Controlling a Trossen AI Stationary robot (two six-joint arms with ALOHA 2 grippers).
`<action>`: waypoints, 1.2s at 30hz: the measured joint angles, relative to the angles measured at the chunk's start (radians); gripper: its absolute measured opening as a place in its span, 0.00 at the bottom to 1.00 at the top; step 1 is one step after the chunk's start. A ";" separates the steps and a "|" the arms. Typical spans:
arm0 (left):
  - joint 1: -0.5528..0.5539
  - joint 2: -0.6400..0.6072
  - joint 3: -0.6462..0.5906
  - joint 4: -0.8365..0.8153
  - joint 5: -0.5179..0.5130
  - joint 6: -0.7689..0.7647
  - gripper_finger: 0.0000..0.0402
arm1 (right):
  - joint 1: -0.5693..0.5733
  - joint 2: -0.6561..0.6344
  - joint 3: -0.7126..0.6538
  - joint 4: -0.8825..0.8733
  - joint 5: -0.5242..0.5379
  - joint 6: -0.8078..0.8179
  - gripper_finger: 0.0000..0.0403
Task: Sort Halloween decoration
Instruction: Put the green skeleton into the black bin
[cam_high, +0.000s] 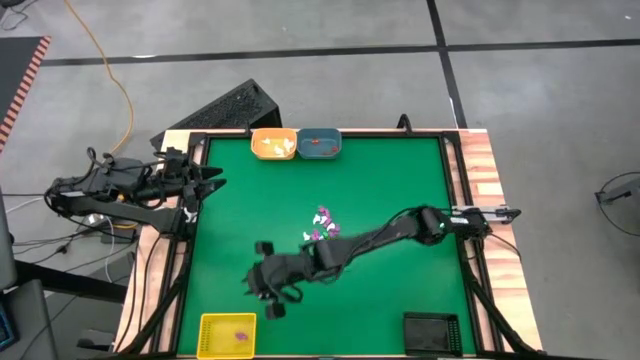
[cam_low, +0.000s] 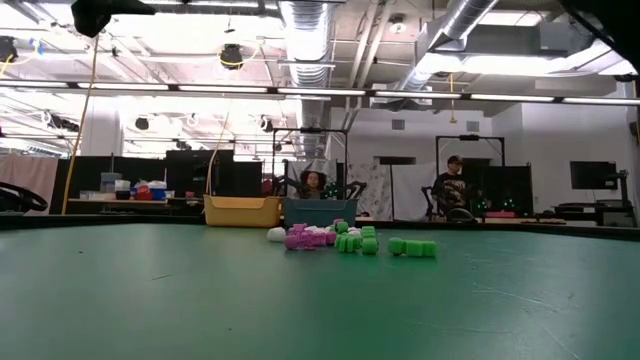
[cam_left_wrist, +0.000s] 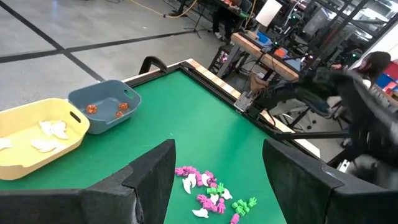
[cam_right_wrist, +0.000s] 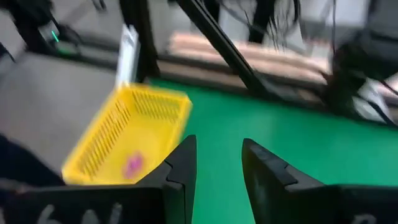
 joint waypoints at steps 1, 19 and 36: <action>0.000 0.000 0.000 0.000 0.000 0.000 0.58 | -0.008 -0.031 -0.001 -0.076 0.003 -0.008 0.30; 0.000 0.000 0.000 0.003 -0.010 0.066 0.58 | -0.101 -0.352 -0.021 -1.069 0.144 0.085 0.30; 0.000 0.000 0.000 0.003 -0.051 0.190 0.58 | -0.009 -0.720 -1.004 -0.269 0.144 0.481 0.30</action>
